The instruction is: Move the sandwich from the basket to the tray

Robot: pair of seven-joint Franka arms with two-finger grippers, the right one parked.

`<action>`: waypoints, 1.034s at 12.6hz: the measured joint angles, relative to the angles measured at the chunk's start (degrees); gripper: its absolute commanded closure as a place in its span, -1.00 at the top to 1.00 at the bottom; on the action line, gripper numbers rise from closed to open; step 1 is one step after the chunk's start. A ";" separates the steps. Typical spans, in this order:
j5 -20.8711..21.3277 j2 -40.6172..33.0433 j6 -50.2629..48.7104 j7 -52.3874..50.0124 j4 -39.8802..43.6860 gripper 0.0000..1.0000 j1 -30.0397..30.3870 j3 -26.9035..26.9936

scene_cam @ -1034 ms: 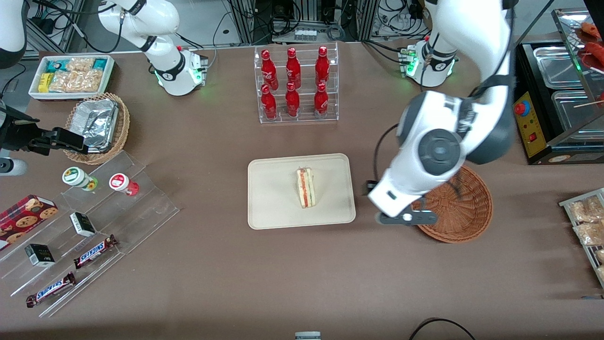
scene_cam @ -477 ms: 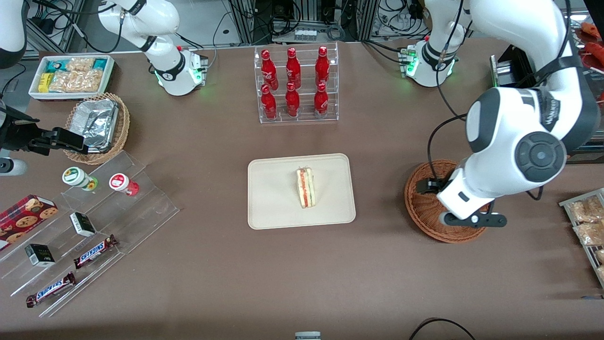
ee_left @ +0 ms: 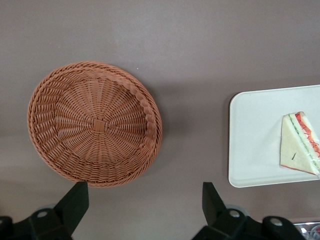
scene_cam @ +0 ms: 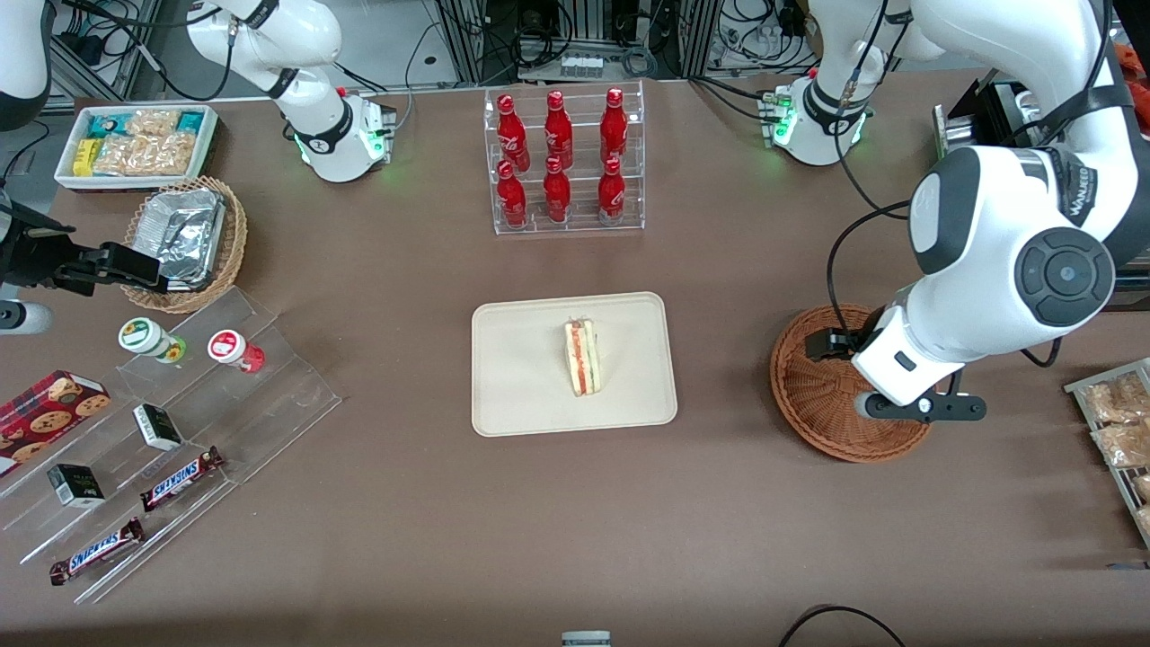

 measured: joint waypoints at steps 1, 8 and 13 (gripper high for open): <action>0.00 -0.17 -0.01 0.00 -0.03 1.00 0.00 0.44; 0.03 -4.60 -0.09 0.24 -2.79 1.00 3.64 0.03; 3.04 -7.66 -0.83 0.39 -3.61 1.00 14.80 -11.67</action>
